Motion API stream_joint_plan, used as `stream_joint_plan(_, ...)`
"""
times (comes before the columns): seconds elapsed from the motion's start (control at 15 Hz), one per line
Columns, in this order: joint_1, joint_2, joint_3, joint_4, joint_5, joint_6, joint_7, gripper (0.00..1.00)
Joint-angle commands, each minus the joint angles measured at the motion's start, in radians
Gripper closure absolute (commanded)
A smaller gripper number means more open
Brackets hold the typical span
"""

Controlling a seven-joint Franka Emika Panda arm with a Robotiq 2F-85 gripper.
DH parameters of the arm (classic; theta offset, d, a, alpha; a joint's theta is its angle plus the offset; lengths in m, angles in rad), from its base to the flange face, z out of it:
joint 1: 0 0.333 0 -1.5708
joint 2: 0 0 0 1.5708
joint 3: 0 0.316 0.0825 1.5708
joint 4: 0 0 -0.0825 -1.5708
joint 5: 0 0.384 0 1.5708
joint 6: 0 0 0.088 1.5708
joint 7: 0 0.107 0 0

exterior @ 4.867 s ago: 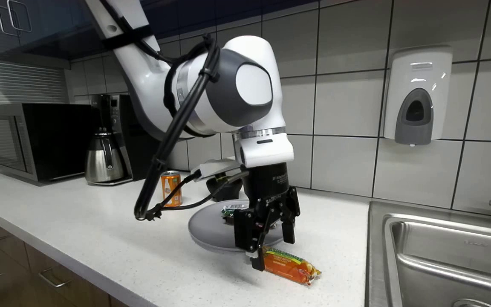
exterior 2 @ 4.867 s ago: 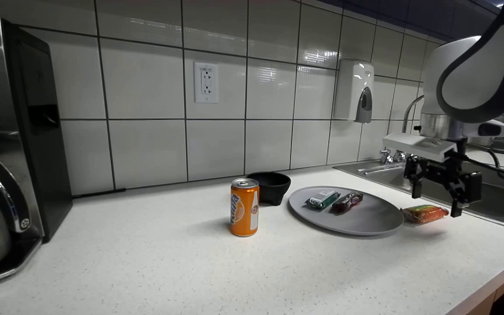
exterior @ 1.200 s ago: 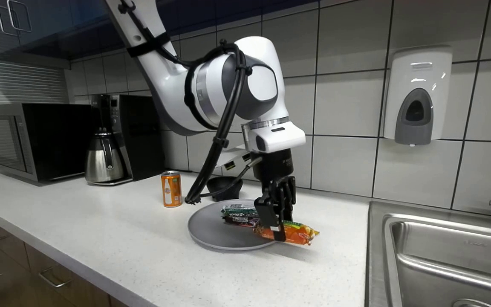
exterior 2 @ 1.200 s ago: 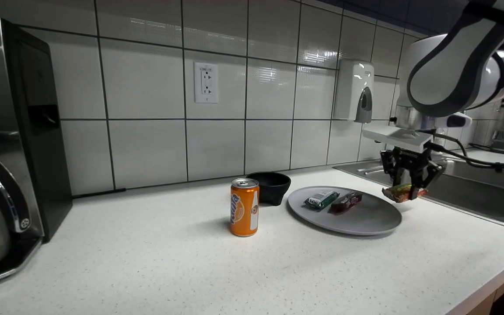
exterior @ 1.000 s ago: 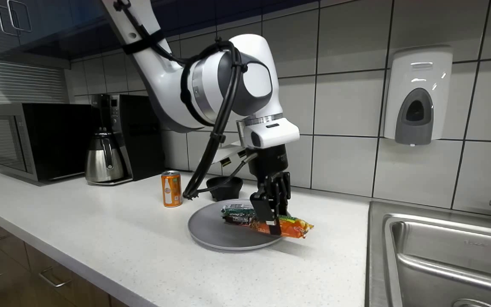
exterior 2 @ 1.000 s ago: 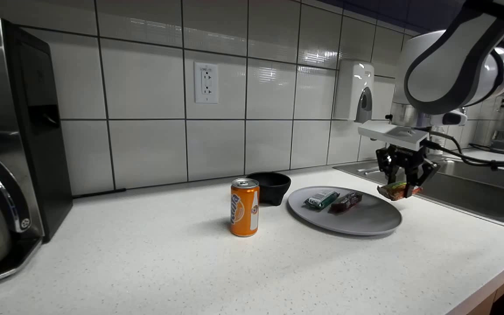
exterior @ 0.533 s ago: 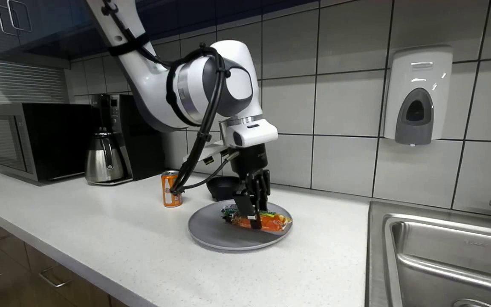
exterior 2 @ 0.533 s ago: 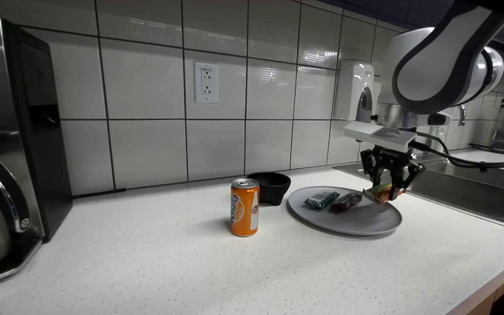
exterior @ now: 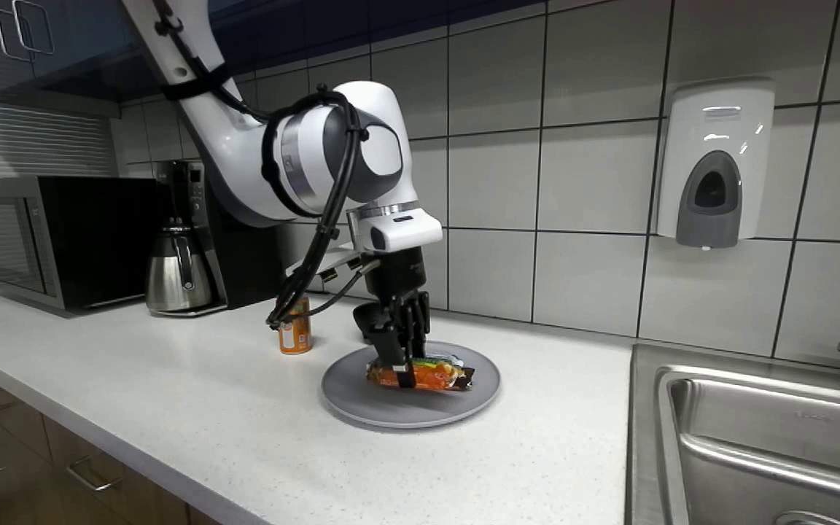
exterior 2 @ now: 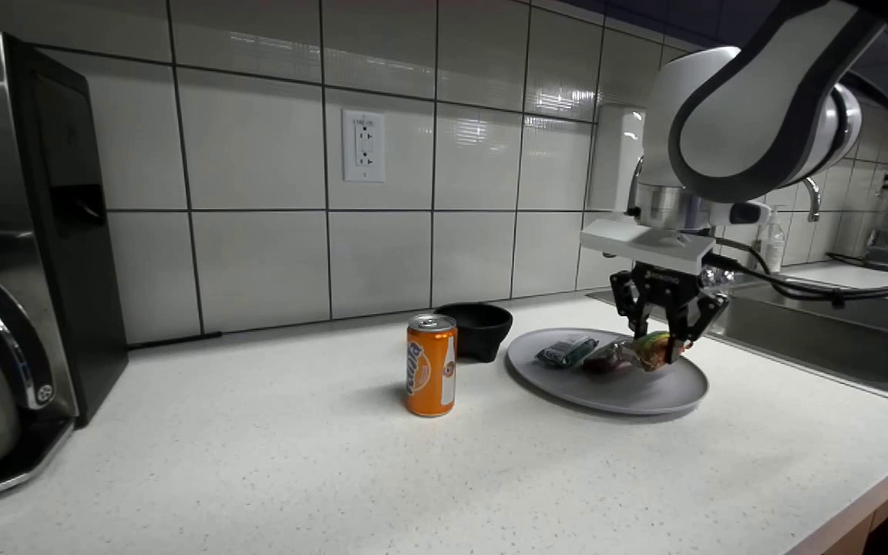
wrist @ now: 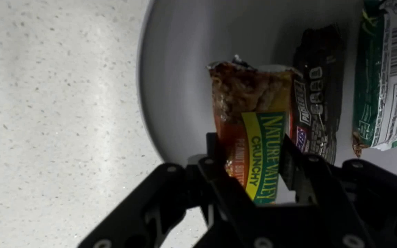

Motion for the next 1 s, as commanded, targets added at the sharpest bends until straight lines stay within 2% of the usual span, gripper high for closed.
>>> stream_joint_plan(0.0,0.007,0.006,0.018,0.022,0.003,-0.050,-0.010,0.82)
stream_joint_plan(0.33,0.013,0.028,0.020,0.033,0.004,-0.063,-0.013,0.82)
stream_joint_plan(0.4,0.014,0.032,0.020,0.036,0.002,-0.065,-0.012,0.78)
stream_joint_plan(0.47,0.016,0.035,0.019,0.038,-0.002,-0.066,-0.010,0.32)
stream_joint_plan(0.53,0.017,0.036,0.018,0.041,-0.005,-0.068,-0.009,0.31)
stream_joint_plan(0.6,0.018,0.037,0.018,0.044,-0.007,-0.068,-0.007,0.26)
stream_joint_plan(0.8,0.021,0.036,0.017,0.051,-0.009,-0.073,-0.009,0.03)
stream_joint_plan(0.93,0.022,0.027,0.017,0.053,-0.011,-0.077,-0.010,0.00)
